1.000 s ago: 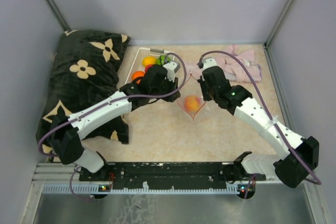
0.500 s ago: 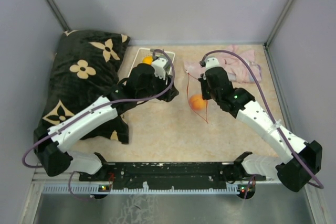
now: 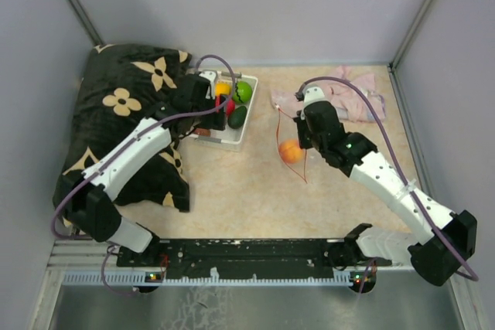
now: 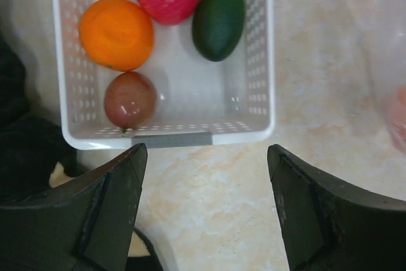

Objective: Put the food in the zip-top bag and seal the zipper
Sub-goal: Pick up the fake fruit from the bin.

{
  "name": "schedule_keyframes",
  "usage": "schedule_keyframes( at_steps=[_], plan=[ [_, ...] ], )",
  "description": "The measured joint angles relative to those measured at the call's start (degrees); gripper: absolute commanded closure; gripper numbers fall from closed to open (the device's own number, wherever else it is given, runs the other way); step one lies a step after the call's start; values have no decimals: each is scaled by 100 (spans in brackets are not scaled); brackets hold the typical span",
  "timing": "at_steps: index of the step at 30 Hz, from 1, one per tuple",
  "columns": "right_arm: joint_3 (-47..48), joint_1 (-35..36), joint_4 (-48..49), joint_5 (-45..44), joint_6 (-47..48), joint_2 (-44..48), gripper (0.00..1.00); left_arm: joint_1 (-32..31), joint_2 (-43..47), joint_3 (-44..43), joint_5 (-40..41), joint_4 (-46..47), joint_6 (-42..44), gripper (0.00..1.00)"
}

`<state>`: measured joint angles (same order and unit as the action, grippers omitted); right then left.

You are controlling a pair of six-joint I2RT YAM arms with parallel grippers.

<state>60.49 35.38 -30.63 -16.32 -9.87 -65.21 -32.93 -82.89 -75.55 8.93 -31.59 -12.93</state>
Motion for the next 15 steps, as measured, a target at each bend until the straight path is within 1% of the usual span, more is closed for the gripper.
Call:
schedule_keyframes(
  at_steps=[3, 8, 15],
  plan=[
    [-52, 0, 46, 15, 33, 33, 100, 223, -555, -345, 177, -310, 107, 13],
    [-52, 0, 107, 37, 70, 33, 100, 564, -1386, -922, 267, -584, 275, 13],
    [-140, 0, 157, 92, 79, 35, 100, 1104, -2361, -1314, 188, -815, 511, 14]
  ],
)
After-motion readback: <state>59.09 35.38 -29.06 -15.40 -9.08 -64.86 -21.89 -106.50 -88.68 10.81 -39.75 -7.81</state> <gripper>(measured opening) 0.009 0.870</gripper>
